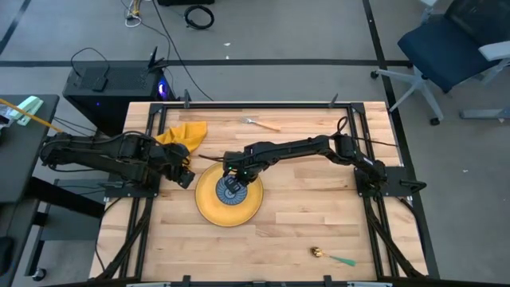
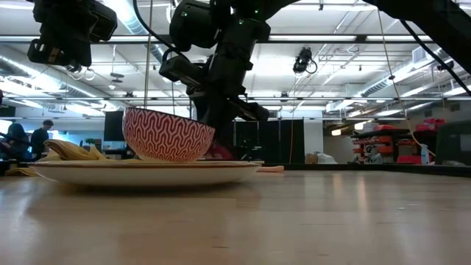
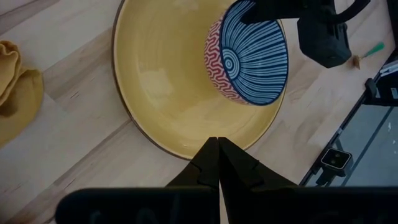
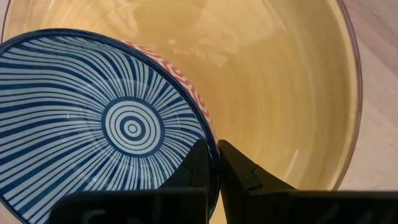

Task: Set table place
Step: Put the blue-patterned bowl on top of the yellow plate

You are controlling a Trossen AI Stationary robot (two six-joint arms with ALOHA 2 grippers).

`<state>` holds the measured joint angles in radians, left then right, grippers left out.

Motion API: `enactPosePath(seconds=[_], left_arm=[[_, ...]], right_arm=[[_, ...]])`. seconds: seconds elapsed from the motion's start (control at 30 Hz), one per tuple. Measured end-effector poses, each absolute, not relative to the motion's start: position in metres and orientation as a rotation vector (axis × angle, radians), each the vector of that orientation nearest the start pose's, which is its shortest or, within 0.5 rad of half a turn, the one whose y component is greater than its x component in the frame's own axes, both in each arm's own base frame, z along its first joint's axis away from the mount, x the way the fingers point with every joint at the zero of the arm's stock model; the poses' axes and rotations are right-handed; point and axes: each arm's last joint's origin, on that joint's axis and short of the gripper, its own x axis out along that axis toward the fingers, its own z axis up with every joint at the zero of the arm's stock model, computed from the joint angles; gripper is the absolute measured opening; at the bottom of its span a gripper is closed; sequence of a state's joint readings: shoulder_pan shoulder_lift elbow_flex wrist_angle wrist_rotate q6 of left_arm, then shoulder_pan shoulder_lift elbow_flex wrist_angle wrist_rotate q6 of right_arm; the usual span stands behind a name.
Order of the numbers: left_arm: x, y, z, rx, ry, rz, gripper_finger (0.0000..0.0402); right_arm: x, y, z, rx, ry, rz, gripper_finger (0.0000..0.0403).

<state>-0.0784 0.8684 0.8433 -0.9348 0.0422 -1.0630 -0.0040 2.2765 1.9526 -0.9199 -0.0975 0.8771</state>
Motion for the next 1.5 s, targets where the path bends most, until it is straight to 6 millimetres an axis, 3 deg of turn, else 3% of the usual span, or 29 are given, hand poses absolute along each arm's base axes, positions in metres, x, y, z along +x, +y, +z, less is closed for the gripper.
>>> enactPosePath(seconds=[0.67, 0.9, 1.2, 1.5], left_arm=[[0.151, -0.013, 0.280, -0.958, 0.923, 0.408, 0.0009], [0.151, -0.013, 0.280, -0.958, 0.923, 0.408, 0.0009], [0.151, -0.013, 0.280, -0.959, 0.921, 0.407, 0.0009], [0.151, -0.013, 0.280, -0.959, 0.920, 0.407, 0.0009]], right_arm=[[0.474, 0.001, 0.192, 0.807, 1.204, -0.449, 0.0025], [0.475, 0.007, 0.179, 0.808, 1.188, -0.445, 0.0037], [0.477, 0.006, 0.180, 0.797, 1.170, -0.434, 0.0031], [0.479, 0.006, 0.181, 0.801, 1.148, -0.421, 0.0062]])
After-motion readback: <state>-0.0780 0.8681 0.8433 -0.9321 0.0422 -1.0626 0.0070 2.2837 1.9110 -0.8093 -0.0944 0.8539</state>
